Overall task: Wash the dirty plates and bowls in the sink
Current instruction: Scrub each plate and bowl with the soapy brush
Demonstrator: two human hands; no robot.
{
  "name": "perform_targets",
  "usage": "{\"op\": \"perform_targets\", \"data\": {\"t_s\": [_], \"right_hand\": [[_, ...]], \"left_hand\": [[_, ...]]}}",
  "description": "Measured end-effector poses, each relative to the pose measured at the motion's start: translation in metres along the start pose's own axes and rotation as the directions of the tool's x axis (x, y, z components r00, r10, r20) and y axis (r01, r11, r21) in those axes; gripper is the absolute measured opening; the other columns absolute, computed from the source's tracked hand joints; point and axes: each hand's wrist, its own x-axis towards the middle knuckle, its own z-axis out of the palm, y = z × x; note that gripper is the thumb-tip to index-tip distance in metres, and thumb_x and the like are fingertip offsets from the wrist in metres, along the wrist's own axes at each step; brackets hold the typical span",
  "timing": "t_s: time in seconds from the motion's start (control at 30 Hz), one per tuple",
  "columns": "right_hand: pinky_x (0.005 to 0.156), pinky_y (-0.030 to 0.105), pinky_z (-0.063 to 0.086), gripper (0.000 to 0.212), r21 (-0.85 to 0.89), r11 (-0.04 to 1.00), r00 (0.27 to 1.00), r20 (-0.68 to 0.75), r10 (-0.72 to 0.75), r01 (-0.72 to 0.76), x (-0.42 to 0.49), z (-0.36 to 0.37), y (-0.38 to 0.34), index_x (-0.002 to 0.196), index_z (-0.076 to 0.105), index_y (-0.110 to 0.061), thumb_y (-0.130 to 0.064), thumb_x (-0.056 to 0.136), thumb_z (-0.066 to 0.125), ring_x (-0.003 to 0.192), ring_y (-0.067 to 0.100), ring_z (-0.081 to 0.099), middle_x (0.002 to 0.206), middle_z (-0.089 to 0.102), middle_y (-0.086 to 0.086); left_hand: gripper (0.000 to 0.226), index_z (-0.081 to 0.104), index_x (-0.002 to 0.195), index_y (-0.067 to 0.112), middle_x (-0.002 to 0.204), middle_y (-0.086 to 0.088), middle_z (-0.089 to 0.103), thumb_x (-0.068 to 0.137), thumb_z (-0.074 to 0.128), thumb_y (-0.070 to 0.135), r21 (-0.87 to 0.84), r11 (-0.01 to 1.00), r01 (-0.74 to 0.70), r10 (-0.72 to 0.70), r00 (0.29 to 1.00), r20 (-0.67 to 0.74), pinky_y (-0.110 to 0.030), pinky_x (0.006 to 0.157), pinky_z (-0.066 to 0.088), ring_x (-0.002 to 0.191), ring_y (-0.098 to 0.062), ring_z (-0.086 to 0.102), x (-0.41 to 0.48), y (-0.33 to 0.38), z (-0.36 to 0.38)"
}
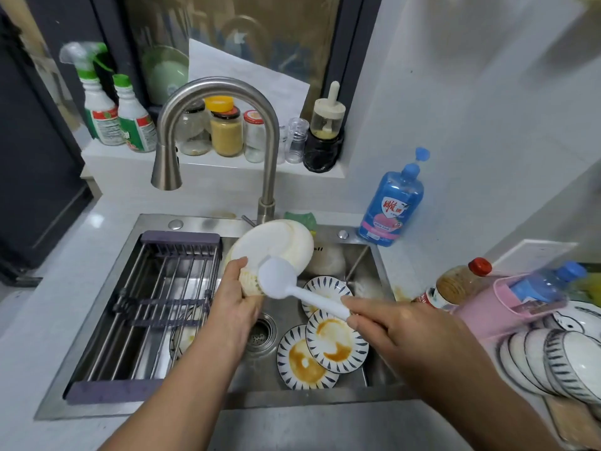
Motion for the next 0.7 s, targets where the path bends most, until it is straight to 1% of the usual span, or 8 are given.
{"op": "perform_targets", "data": {"t_s": [0.1, 0.2, 0.3, 0.37, 0.47, 0.53, 0.6, 0.7], "right_hand": [[0.063, 0.026, 0.051, 0.05, -0.069, 0.997, 0.995, -0.097, -0.036, 0.03, -0.007, 0.024, -0.002, 0.144, 0.032, -0.054, -0.066, 0.099, 0.013, 0.076, 0.008, 0.06, 0.088, 0.063, -0.014], [0.042, 0.02, 0.034, 0.043, -0.116, 0.993, 0.986, -0.167, -0.012, -0.008, -0.007, 0.037, 0.008, 0.133, 0.052, -0.05, -0.06, 0.1, 0.026, 0.055, 0.008, 0.057, 0.072, 0.063, -0.013], [0.052, 0.026, 0.049, 0.038, -0.122, 0.992, 0.985, -0.172, 0.016, -0.038, -0.002, 0.044, 0.019, 0.137, 0.037, -0.046, -0.055, 0.104, 0.021, 0.068, 0.012, 0.062, 0.088, 0.066, -0.01], [0.066, 0.034, 0.054, 0.024, 0.0, 0.996, 0.994, -0.069, 0.091, -0.091, 0.005, 0.046, 0.021, 0.125, 0.037, -0.039, -0.047, 0.107, 0.024, 0.075, 0.013, 0.061, 0.093, 0.062, -0.007], [0.063, 0.036, 0.048, 0.006, 0.212, 0.96, 0.982, 0.094, 0.166, -0.182, 0.014, 0.055, 0.012, 0.106, 0.038, -0.03, -0.034, 0.107, 0.034, 0.069, 0.013, 0.056, 0.085, 0.056, -0.005], [0.065, 0.036, 0.049, 0.005, 0.222, 0.956, 0.98, 0.085, 0.178, -0.193, 0.016, 0.063, 0.006, 0.108, 0.036, -0.031, -0.033, 0.105, 0.033, 0.07, 0.014, 0.057, 0.085, 0.056, -0.004], [0.068, 0.038, 0.053, 0.021, 0.15, 0.98, 0.992, 0.017, 0.129, -0.13, 0.016, 0.071, 0.004, 0.127, 0.03, -0.039, -0.04, 0.107, 0.027, 0.071, 0.014, 0.058, 0.089, 0.059, -0.004], [0.066, 0.033, 0.053, 0.046, -0.021, 1.0, 1.0, -0.004, -0.011, 0.011, 0.012, 0.076, -0.003, 0.149, -0.001, -0.053, -0.053, 0.106, 0.015, 0.071, 0.011, 0.057, 0.091, 0.06, -0.006]], "left_hand": [[0.041, 0.052, 0.131, 0.012, 0.087, -0.013, 0.07, 0.094, 0.066, 0.024, 0.055, 0.998, 0.019, -0.017, 0.999, -0.037, -0.042, 0.041, 0.056, 0.055, -0.028, 0.071, 0.003, 0.0, 0.004], [0.019, 0.054, 0.116, 0.018, 0.057, -0.001, 0.064, 0.099, 0.06, 0.018, 0.042, 0.998, -0.043, 0.045, 0.998, -0.045, -0.022, 0.035, 0.048, 0.038, -0.013, 0.061, 0.002, -0.006, -0.004], [0.013, 0.059, 0.111, 0.02, 0.073, 0.007, 0.07, 0.101, 0.055, 0.012, -0.007, 0.996, -0.085, 0.085, 0.996, 0.012, -0.013, 0.054, 0.054, 0.063, -0.009, 0.071, -0.003, -0.014, -0.005], [0.017, 0.063, 0.113, 0.015, 0.095, 0.0, 0.074, 0.097, 0.062, 0.018, -0.025, 0.998, -0.05, 0.048, 0.997, -0.066, -0.024, 0.066, 0.06, 0.091, -0.021, 0.074, 0.004, -0.016, -0.002], [0.045, 0.061, 0.136, 0.009, 0.117, -0.008, 0.074, 0.092, 0.066, 0.019, -0.066, 0.995, -0.072, 0.066, 0.993, -0.097, -0.041, 0.088, 0.06, 0.11, -0.027, 0.07, 0.009, -0.022, 0.002], [0.048, 0.06, 0.137, 0.01, 0.116, -0.007, 0.074, 0.091, 0.066, 0.018, -0.11, 0.991, -0.073, 0.058, 0.99, -0.129, -0.039, 0.078, 0.062, 0.107, -0.026, 0.07, 0.013, -0.024, 0.003], [0.046, 0.061, 0.134, 0.011, 0.114, -0.005, 0.074, 0.089, 0.068, 0.019, -0.141, 0.988, -0.067, 0.045, 0.987, -0.154, -0.035, 0.063, 0.062, 0.098, -0.025, 0.072, 0.014, -0.024, 0.003], [0.034, 0.056, 0.114, 0.012, 0.086, -0.002, 0.067, 0.085, 0.07, 0.021, -0.103, 0.992, -0.069, 0.052, 0.985, -0.165, -0.029, 0.045, 0.056, 0.06, -0.019, 0.068, 0.015, -0.027, 0.003]]}}
